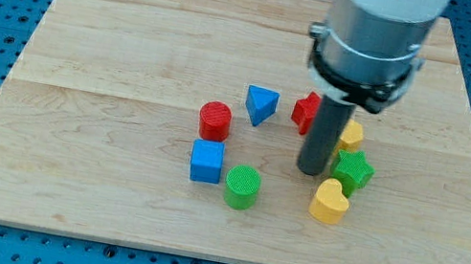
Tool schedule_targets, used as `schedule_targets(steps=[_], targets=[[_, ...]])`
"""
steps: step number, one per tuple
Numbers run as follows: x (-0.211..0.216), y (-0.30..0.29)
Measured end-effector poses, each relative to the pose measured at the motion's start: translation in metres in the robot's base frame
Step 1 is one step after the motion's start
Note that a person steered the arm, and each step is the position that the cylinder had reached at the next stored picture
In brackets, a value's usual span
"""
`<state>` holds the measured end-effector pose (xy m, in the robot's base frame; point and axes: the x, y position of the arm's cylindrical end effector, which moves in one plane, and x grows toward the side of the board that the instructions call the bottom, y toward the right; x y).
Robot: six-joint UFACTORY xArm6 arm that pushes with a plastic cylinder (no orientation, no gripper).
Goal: Adjust slightly move the heart to the left side
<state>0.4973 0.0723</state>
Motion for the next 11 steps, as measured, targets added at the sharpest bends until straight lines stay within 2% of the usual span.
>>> schedule_targets(steps=[1,2,3,4,6,8,10,11], targets=[[0.031,-0.009],[0.031,-0.002],[0.064,-0.009],[0.074,0.006],[0.089,0.074],[0.04,0.089],[0.061,0.064],[0.079,0.072]])
